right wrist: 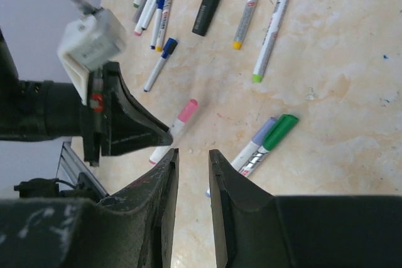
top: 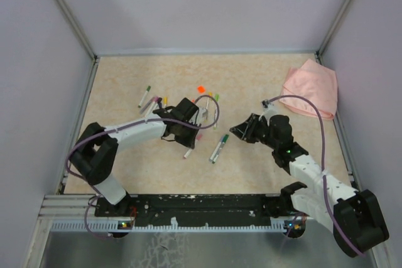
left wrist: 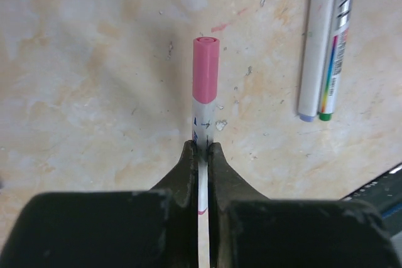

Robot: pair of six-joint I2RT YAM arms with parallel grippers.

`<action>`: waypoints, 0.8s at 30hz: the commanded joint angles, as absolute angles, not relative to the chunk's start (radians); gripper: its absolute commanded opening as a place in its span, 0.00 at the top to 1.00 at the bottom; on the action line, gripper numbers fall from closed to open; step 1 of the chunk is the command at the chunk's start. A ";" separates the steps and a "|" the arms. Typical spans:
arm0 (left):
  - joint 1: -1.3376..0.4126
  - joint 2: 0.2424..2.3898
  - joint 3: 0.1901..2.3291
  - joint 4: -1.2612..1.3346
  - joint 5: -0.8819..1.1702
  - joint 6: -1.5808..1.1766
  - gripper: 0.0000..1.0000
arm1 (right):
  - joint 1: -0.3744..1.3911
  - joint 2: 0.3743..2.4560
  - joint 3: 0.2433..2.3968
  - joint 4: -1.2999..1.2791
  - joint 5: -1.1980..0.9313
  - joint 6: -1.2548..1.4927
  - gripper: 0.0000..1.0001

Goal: Open the pen caps
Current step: Pick up the pen from the center of the board.

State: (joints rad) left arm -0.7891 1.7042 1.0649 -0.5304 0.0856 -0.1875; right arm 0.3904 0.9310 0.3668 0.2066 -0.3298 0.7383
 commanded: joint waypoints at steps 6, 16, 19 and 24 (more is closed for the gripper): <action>-0.576 1.400 0.916 -0.250 0.419 -0.358 1.00 | 0.467 0.964 0.423 0.443 -0.478 0.733 0.53; -0.514 1.223 0.800 0.080 0.541 -0.583 1.00 | 0.609 1.142 0.622 0.472 -0.487 0.735 0.38; -0.512 1.194 0.778 0.137 0.540 -0.616 1.00 | 0.642 1.189 0.668 0.456 -0.476 0.728 0.37; -0.510 1.170 0.761 0.175 0.545 -0.643 1.00 | 0.690 1.248 0.733 0.394 -0.442 0.711 0.37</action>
State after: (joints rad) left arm -0.5186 1.1992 0.7765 0.0765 0.5152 -0.5930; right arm 0.6571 1.2140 0.6510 0.4068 -0.4683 0.7376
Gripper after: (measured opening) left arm 0.025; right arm 0.626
